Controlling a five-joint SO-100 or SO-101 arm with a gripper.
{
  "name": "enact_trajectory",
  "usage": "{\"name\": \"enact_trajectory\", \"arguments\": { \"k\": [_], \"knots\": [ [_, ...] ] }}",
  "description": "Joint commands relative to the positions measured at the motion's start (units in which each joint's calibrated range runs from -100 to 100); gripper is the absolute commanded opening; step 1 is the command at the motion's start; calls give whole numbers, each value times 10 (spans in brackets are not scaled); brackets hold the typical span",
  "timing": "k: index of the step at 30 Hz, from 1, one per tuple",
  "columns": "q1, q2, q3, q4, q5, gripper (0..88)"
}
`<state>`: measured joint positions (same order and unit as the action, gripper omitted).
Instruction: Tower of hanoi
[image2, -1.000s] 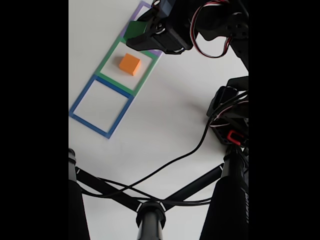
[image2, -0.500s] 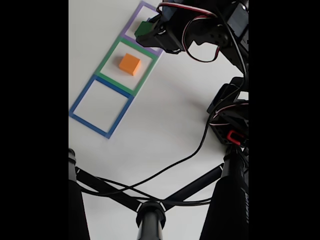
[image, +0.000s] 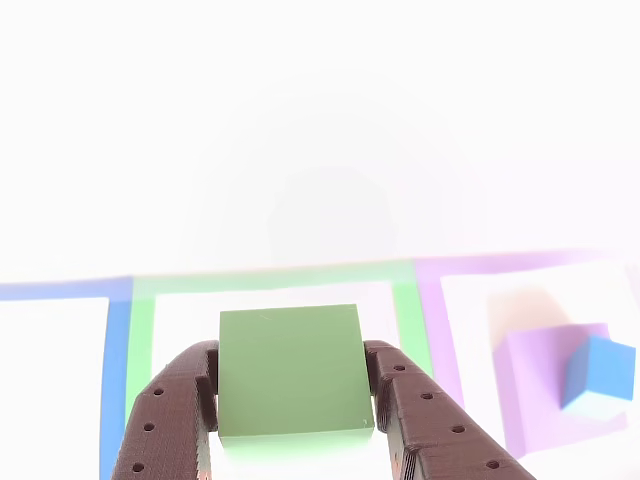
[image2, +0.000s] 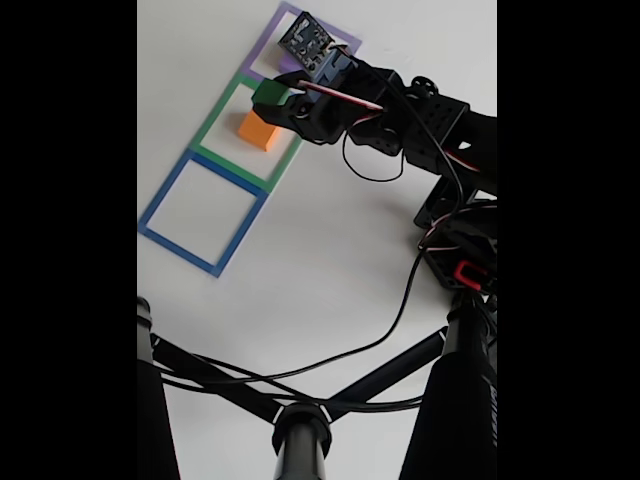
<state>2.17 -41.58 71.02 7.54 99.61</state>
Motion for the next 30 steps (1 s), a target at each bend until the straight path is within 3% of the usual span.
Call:
{"name": "enact_trajectory", "arguments": {
  "k": [1, 15, 30],
  "knots": [
    [-14, 49, 23, -139, 4, 41],
    [-16, 205, 76, -360, 4, 41],
    [-8, 338, 71, -499, 4, 41]
  ]
}}
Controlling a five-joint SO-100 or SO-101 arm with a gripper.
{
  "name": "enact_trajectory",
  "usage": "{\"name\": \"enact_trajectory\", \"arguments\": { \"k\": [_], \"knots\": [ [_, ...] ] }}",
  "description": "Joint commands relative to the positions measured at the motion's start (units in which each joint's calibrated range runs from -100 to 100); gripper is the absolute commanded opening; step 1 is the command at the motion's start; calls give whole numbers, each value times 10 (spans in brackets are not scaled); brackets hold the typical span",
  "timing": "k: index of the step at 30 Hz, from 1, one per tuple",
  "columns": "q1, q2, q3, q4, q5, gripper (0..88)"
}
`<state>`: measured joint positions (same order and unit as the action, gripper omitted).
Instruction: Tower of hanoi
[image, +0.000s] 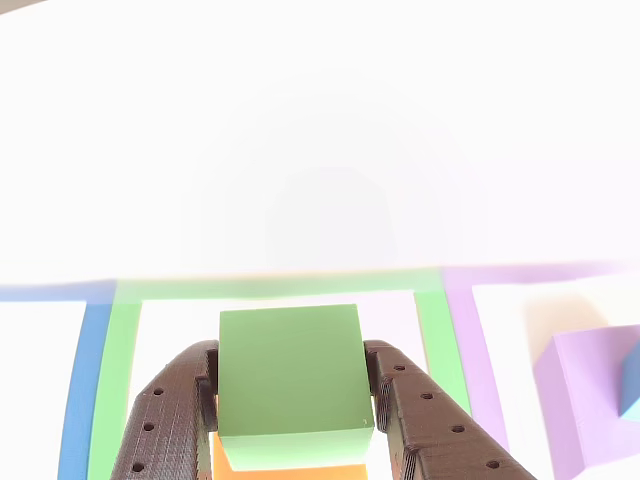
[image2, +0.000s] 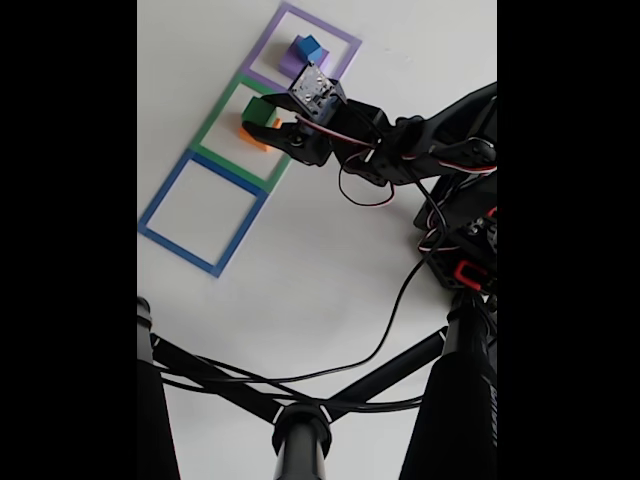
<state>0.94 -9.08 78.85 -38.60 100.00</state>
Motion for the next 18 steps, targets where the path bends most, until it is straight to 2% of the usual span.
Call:
{"name": "enact_trajectory", "arguments": {
  "k": [1, 12, 18],
  "knots": [
    [4, 19, -9, -42, 0, 41],
    [-4, 66, -19, -87, 0, 46],
    [-3, 81, -22, -97, 0, 84]
  ]
}}
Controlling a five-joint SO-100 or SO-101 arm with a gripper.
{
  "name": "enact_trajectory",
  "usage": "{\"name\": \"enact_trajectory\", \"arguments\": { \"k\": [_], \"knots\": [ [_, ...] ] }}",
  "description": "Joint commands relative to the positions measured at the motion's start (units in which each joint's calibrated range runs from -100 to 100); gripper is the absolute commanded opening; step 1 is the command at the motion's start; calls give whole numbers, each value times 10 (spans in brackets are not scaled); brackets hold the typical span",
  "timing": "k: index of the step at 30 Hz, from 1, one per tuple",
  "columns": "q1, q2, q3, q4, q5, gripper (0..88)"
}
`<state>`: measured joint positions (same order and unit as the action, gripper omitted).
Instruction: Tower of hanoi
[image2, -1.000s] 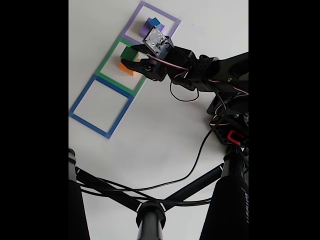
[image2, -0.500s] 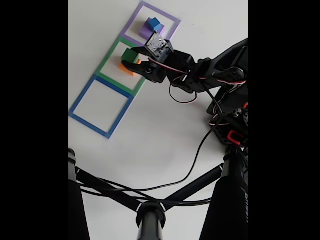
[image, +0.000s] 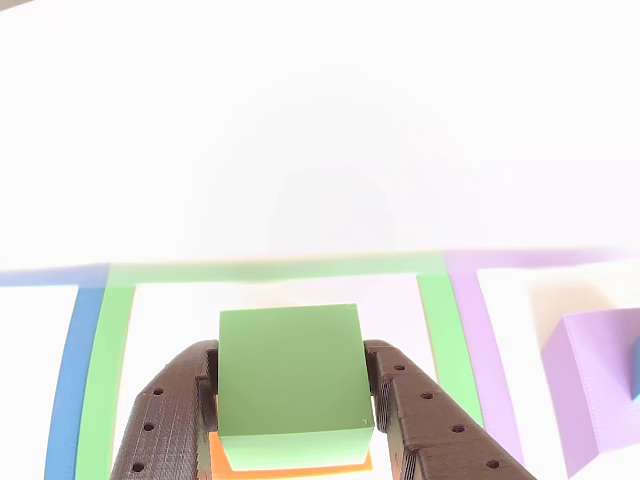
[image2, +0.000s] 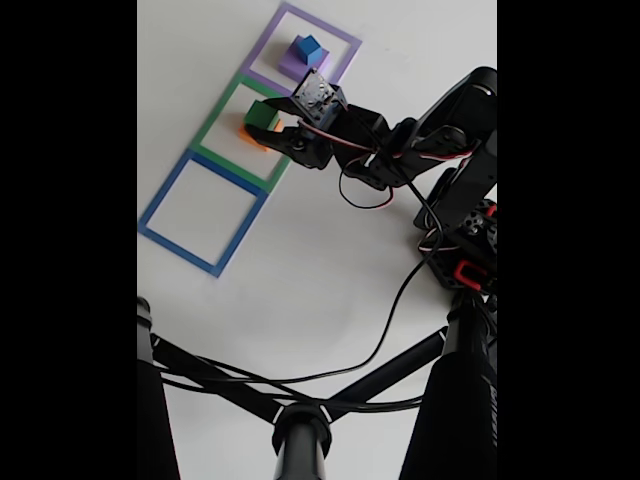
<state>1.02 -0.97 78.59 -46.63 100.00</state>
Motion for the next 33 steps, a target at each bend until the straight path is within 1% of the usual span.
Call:
{"name": "enact_trajectory", "arguments": {
  "k": [1, 8, 15, 18, 21, 23, 26, 29, 33],
  "knots": [
    [-4, 3, -20, -16, 0, 99],
    [-7, 13, -24, -25, 0, 181],
    [-15, -6, -31, -22, 0, 209],
    [-17, -64, -30, 23, 0, 220],
    [-16, -165, -34, 146, 0, 210],
    [-14, -251, -51, 272, 0, 191],
    [-7, -358, -108, 479, 0, 117],
    [-3, -430, -210, 700, 0, 3],
    [-1, -451, -397, 959, 0, 1]
  ]
}}
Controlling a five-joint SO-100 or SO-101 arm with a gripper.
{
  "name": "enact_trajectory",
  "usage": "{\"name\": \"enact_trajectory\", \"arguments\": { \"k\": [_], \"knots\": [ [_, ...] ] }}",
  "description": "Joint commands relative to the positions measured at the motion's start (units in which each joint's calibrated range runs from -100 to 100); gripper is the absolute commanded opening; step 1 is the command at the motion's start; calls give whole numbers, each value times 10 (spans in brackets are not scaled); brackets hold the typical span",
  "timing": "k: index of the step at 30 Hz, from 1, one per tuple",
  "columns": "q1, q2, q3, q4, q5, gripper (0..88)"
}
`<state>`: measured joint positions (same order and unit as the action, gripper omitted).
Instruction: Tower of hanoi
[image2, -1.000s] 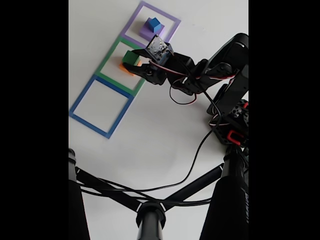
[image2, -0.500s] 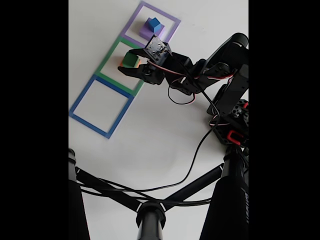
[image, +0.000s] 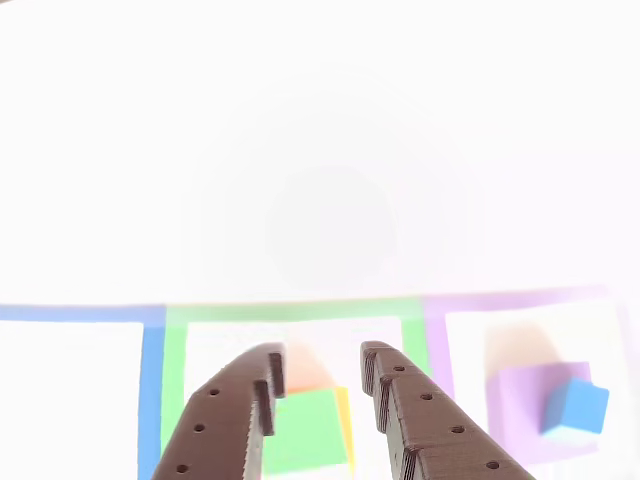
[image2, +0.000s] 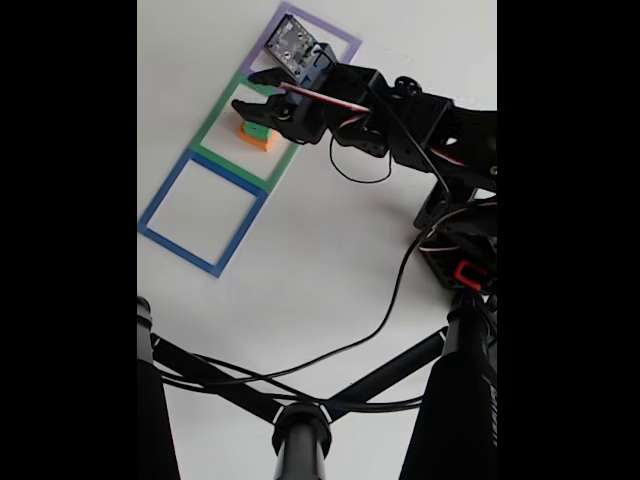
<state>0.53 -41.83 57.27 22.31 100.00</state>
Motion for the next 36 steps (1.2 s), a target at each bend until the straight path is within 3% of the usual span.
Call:
{"name": "enact_trajectory", "arguments": {
  "k": [1, 8, 14, 28, 36],
  "knots": [
    [5, -37, -232, 319, 0, 1],
    [15, 23, -563, 626, 0, 0],
    [57, 80, -767, 768, 0, 0],
    [153, 74, -750, 774, 0, 0],
    [199, -1, -584, 688, 0, 37]
  ]
}}
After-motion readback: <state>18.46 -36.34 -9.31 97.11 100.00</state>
